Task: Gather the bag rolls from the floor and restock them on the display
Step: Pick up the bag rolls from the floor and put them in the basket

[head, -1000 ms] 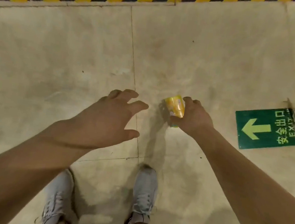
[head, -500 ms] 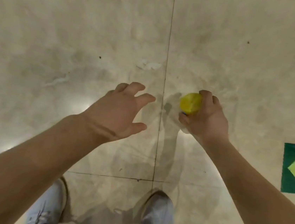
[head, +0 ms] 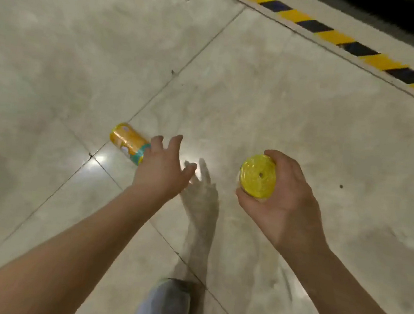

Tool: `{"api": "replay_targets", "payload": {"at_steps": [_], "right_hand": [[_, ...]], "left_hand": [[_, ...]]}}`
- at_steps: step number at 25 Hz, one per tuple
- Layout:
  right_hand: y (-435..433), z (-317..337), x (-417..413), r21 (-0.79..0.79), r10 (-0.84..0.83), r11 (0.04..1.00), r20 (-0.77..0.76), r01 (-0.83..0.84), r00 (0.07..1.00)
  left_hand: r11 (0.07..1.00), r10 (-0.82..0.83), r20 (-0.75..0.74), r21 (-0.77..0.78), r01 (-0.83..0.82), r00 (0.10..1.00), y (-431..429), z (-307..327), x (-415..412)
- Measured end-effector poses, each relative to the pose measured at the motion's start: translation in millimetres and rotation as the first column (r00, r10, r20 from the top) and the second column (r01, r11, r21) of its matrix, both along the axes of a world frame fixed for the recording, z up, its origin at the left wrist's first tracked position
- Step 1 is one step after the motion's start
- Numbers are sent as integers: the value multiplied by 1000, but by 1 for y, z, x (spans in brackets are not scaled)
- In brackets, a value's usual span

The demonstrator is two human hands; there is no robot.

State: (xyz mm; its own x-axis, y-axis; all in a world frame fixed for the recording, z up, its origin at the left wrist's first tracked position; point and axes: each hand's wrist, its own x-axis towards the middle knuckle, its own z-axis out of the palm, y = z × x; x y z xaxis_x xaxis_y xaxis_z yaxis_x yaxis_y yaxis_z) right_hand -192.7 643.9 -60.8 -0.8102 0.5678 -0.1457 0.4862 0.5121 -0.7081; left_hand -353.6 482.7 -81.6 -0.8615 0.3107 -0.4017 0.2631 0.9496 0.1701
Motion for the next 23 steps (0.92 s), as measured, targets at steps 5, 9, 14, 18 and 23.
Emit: {"api": "replay_targets", "payload": {"at_steps": [5,9,14,18,23], "right_hand": [[-41,-14,-103,1,225,974,16,-225,974],[-52,-22,-152,23,349,937,-9,-349,937],[-40,14,-163,46,368,929,-16,-367,930],[-44,129,-154,35,339,940,1,-338,941],[-65,366,-157,90,361,927,48,-364,931]], "left_hand": [[879,475,79,13,-477,876,-67,-45,-86],[690,629,197,304,-657,752,-65,-75,-112],[402,624,582,333,-853,521,-70,-43,-106],[350,436,668,490,-798,602,-82,87,-74],[486,349,447,665,-567,824,-110,348,-63]]}}
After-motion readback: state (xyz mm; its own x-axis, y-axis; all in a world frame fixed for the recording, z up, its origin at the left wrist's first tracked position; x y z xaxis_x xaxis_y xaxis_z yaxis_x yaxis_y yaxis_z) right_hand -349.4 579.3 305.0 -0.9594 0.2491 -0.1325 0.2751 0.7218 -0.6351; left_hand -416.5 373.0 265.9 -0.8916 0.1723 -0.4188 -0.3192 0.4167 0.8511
